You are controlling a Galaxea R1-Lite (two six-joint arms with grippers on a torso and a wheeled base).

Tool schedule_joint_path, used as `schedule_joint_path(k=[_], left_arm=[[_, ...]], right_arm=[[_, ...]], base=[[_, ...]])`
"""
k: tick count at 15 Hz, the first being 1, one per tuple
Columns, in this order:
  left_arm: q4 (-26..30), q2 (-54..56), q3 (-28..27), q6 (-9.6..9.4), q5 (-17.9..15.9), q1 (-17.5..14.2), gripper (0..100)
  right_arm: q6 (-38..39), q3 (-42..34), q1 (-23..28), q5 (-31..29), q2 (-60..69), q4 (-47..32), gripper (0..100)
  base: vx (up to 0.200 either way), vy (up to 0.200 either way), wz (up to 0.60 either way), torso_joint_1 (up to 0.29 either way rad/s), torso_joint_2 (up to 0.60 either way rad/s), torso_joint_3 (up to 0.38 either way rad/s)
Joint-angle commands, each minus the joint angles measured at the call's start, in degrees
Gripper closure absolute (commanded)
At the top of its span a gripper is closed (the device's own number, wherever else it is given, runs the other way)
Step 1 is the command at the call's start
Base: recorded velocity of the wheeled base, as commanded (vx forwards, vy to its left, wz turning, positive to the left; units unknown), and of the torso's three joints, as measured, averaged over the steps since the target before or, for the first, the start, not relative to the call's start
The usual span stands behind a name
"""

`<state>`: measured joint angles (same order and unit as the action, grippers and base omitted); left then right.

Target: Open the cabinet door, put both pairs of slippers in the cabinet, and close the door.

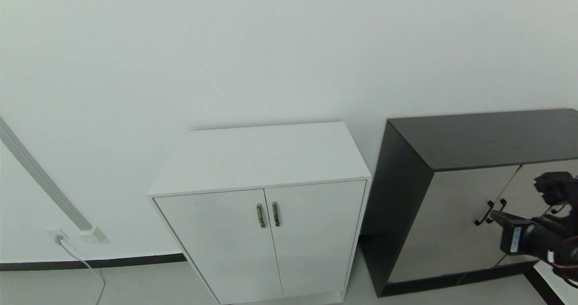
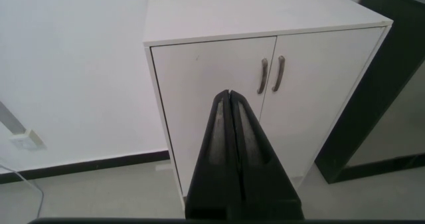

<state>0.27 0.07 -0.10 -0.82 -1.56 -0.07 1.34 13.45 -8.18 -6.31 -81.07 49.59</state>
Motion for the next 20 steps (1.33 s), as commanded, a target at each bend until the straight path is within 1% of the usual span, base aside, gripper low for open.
schedule_joint_path(k=[1, 2, 3, 5, 6, 7, 8, 11, 13, 15, 16, 20], left_arm=[[0.0, -0.07, 0.01, -0.06, -0.02, -0.01, 100], [0.0, -0.07, 0.01, -0.06, -0.02, -0.01, 100], [0.0, -0.07, 0.01, 0.03, -0.02, -0.01, 100], [0.0, -0.07, 0.01, -0.06, -0.02, -0.01, 100], [0.0, -0.07, 0.01, -0.06, -0.02, -0.01, 100], [0.0, -0.07, 0.01, -0.06, -0.02, -0.01, 100], [0.0, -0.07, 0.01, -0.06, -0.02, -0.01, 100], [0.0, -0.07, 0.01, -0.06, -0.02, -0.01, 100], [0.0, -0.07, 0.01, -0.06, -0.02, -0.01, 100], [0.0, -0.07, 0.01, -0.06, -0.02, -0.01, 100], [0.0, -0.07, 0.01, -0.06, -0.02, -0.01, 100], [0.0, -0.07, 0.01, -0.06, -0.02, -0.01, 100]], right_arm=[[-0.29, -3.51, 6.51, 3.85, 23.15, -14.52, 100], [-0.29, -3.43, 7.56, 4.82, 31.59, -22.43, 100], [-0.29, -3.51, 7.56, 4.91, 37.83, -27.71, 100], [-0.11, -3.51, 7.56, 5.52, 46.88, -36.58, 100], [0.15, -3.78, 7.56, 6.05, 49.95, -39.84, 100], [0.24, -4.22, 7.56, 6.14, 51.01, -41.07, 100], [0.24, -7.38, 7.39, 6.31, 54.0, -43.0, 100], [0.24, -12.22, 6.69, 6.58, 57.6, -43.09, 100], [0.24, -13.45, 6.69, 6.58, 59.36, -43.35, 100], [0.24, -13.45, 6.51, 6.67, 61.82, -46.34, 100], [0.15, -13.36, 5.81, 6.75, 63.49, -47.92, 100], [-0.73, -13.45, 3.17, 6.75, 67.62, -49.15, 100]], base=[[0.0, 0.0, 0.0, 0.0, 0.0, 0.0], [0.0, 0.0, 0.0, 0.0, 0.0, 0.0], [0.0, 0.0, 0.0, 0.0, 0.0, 0.0], [0.0, 0.0, 0.0, 0.0, 0.0, 0.0], [0.0, 0.0, 0.0, 0.0, 0.0, 0.0], [0.0, 0.0, 0.0, 0.0, 0.0, 0.0], [0.0, 0.0, 0.0, 0.0, 0.0, 0.0], [0.0, 0.0, 0.0, 0.0, 0.0, 0.0], [0.0, 0.0, 0.0, 0.0, 0.0, 0.0], [0.0, 0.0, 0.0, 0.0, 0.0, 0.0], [0.0, 0.0, 0.0, 0.0, 0.0, 0.0], [0.0, 0.0, 0.0, 0.0, 0.0, 0.0]])
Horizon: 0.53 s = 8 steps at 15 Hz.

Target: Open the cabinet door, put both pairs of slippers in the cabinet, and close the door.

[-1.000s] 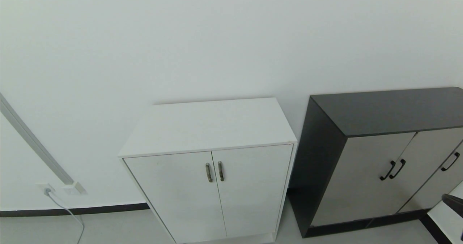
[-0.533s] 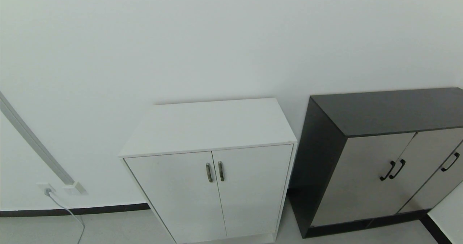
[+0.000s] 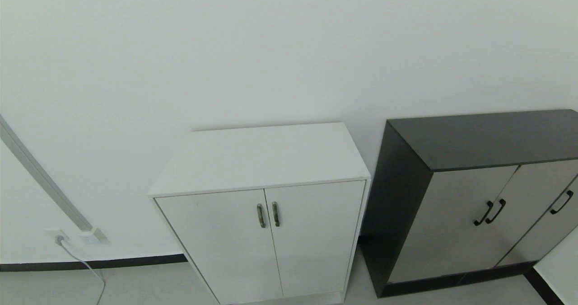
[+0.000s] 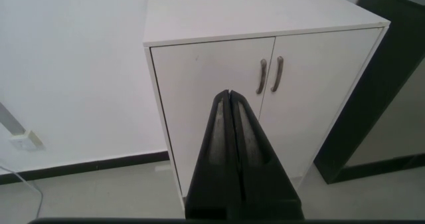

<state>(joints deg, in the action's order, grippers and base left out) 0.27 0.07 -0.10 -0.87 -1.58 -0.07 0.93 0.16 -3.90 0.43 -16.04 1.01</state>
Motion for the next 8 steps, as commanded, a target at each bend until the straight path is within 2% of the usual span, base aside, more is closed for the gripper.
schedule_joint_path(k=[1, 3, 5, 8], left_arm=[[0.0, -0.07, 0.01, -0.01, 0.0, -0.01, 100], [0.0, -0.07, 0.01, -0.01, 0.0, -0.01, 100], [0.0, -0.07, 0.01, -0.01, 0.0, -0.01, 100], [0.0, -0.07, 0.01, -0.01, 0.0, -0.01, 100]], right_arm=[[-0.57, -0.16, -2.87, 0.01, 3.56, -1.36, 100], [-0.49, -0.16, -2.52, -0.51, 3.47, -1.19, 100], [-0.57, -0.16, 1.7, -0.6, 4.53, -1.19, 100], [-0.75, -0.07, 3.9, -0.6, 12.88, -1.19, 100]], base=[[0.0, 0.0, 0.0, 0.0, 0.0, 0.0], [0.0, 0.0, 0.0, 0.0, 0.0, 0.0], [0.0, 0.0, 0.0, 0.0, 0.0, 0.0], [0.0, 0.0, 0.0, 0.0, 0.0, 0.0]])
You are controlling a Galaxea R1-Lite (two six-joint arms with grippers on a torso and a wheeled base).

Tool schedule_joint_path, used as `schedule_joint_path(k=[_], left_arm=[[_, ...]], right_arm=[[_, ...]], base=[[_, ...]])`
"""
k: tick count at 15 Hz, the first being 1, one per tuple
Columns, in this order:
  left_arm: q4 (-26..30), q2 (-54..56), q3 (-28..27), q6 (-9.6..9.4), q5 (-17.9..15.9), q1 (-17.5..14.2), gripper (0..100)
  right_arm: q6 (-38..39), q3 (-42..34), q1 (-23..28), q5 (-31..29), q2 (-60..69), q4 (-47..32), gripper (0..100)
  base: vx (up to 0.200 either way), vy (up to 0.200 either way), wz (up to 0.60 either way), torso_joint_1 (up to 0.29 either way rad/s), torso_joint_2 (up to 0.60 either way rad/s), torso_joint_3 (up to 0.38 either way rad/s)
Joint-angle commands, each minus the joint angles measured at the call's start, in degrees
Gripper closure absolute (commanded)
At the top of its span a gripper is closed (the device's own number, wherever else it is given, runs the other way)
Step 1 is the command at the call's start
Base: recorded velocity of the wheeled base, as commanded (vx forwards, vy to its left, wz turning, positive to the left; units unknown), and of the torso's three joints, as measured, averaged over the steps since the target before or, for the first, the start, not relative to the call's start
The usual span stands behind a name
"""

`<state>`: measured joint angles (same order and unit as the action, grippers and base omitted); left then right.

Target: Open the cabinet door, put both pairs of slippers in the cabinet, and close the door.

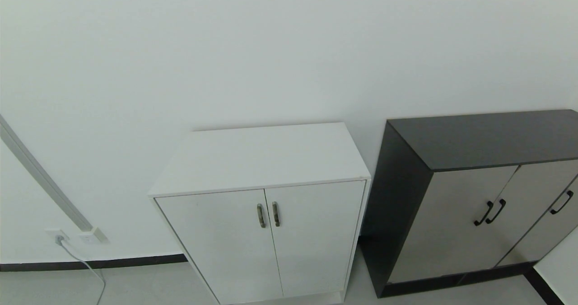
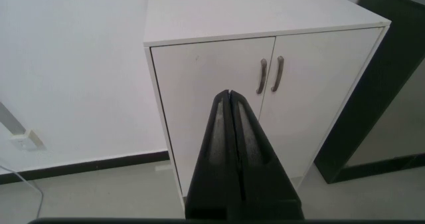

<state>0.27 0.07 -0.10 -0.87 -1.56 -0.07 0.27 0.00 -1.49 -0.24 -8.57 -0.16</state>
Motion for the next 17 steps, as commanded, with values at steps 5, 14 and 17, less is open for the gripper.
schedule_joint_path(k=[5, 14, 17], left_arm=[[0.0, -0.07, 0.01, -0.01, -0.02, -0.01, 100], [0.0, -0.07, 0.01, -0.01, -0.02, -0.01, 100], [0.0, -0.07, 0.01, -0.01, -0.02, -0.01, 100]], right_arm=[[0.17, 0.0, 1.66, 0.16, 8.57, -0.02, 100], [0.17, 0.0, 1.66, 0.42, 8.57, 0.07, 100], [0.17, 0.0, 1.66, 0.42, 8.57, 0.07, 100]], base=[[0.0, 0.0, 0.0, 0.0, 0.0, 0.0], [0.0, 0.0, 0.0, 0.0, 0.0, 0.0], [0.0, 0.0, 0.0, 0.0, 0.0, 0.0]])
